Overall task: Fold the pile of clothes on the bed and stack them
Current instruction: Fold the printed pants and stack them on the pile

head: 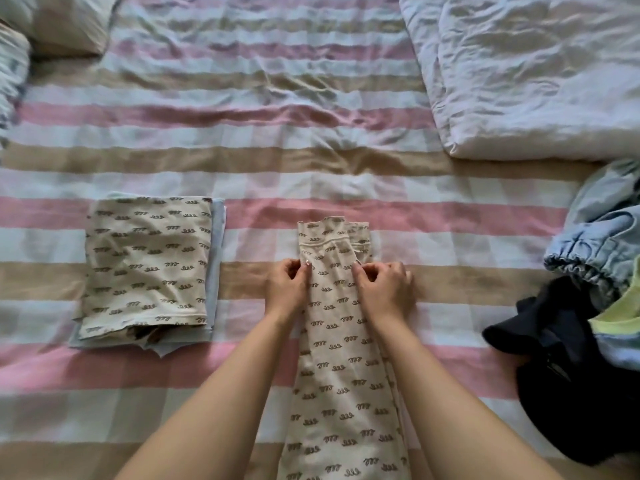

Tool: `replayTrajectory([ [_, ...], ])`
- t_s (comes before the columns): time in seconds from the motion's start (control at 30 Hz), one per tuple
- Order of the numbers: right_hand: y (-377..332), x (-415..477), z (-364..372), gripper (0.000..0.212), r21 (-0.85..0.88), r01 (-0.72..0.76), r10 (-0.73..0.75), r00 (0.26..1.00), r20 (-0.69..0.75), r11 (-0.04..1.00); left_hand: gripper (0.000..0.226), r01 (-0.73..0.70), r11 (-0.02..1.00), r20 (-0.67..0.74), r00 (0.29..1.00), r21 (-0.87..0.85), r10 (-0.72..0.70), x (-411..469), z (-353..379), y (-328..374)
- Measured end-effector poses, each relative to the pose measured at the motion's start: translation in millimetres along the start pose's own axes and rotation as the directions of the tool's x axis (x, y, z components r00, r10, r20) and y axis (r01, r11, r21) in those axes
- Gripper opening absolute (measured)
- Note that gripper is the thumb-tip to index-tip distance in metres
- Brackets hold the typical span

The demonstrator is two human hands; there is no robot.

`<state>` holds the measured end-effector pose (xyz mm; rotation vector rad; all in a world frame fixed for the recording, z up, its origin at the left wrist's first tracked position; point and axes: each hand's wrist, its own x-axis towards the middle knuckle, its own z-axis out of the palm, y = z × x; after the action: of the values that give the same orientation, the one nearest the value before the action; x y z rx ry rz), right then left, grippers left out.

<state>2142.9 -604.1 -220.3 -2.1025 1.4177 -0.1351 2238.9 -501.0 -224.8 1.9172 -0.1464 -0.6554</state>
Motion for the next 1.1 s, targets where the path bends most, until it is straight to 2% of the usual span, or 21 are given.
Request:
replayTrajectory([
  [0.03,-2,2,1,0.032,-0.016,-0.006,0.006,1.0,0.002,1.0,0.01,-0.02,1.0,-0.017,1.0,-0.017,0.019,1,1,1],
  [0.1,-5,5,-2,0.028,0.061,-0.021,0.023,0.999,-0.034,0.998,0.006,-0.061,0.994,-0.028,0.998,-0.095,0.059,0,4,6],
  [0.2,-1,10,-10,0.025,0.196,-0.003,0.038,0.984,-0.177,0.981,0.007,-0.042,0.974,0.023,0.999,-0.224,0.048,3,10,17],
  [0.3,10,18,-11,0.023,0.092,-0.047,0.057,0.993,-0.107,0.995,0.007,0.044,0.994,0.031,0.999,-0.105,-0.041,12,18,18],
  [0.37,10,23,-8,0.027,0.08,-0.056,0.062,0.995,-0.075,0.995,0.005,0.083,0.996,0.002,0.997,-0.021,-0.083,18,21,18],
  [0.47,-4,38,-3,0.034,0.069,-0.042,0.047,0.996,-0.074,0.997,0.013,0.062,0.998,0.037,0.997,0.029,-0.063,29,24,26],
  [0.6,-10,52,3,0.026,0.065,-0.076,0.081,0.994,-0.076,0.995,0.008,0.07,0.997,0.087,0.994,0.008,-0.071,39,30,31],
  [0.67,-6,51,7,0.025,-0.006,-0.059,0.058,0.995,-0.083,0.998,0.015,0.059,0.997,0.047,0.997,0.047,-0.061,38,33,30],
  [0.73,-4,48,7,0.029,0.007,-0.038,0.039,0.994,-0.103,0.999,0.033,-0.03,0.986,-0.053,0.998,0.163,0.039,28,32,29],
  [0.8,-3,39,0,0.036,0.126,-0.006,0.024,0.99,-0.142,0.992,0.042,-0.273,0.893,-0.081,0.944,0.357,0.321,6,26,23],
  [0.87,6,14,-8,0.036,0.157,0.166,-0.13,0.967,-0.221,0.973,0.036,-0.563,0.698,0.103,0.805,0.443,0.585,-27,20,10],
  [0.9,14,-5,-10,0.034,0.104,0.292,-0.263,0.937,-0.23,0.951,0.033,-0.672,0.588,0.225,0.723,0.451,0.653,-45,17,1],
  [0.97,36,-51,-11,0.036,-0.063,0.511,-0.515,0.843,-0.156,0.857,0.034,-0.781,0.362,0.451,0.601,0.51,0.66,-81,6,-26],
  [1.0,49,-71,-8,0.038,-0.154,0.577,-0.591,0.804,-0.063,0.802,0.038,-0.786,0.258,0.532,0.582,0.562,0.614,-96,-1,-41],
  [1.03,63,-89,-7,0.043,-0.232,0.601,-0.605,0.794,0.063,0.765,0.043,-0.773,0.184,0.58,0.589,0.607,0.563,-112,-9,-55],
  [1.1,91,-113,-10,0.051,-0.343,0.53,-0.461,0.846,0.267,0.775,0.047,-0.729,0.148,0.599,0.644,0.668,0.476,-141,-28,-75],
])
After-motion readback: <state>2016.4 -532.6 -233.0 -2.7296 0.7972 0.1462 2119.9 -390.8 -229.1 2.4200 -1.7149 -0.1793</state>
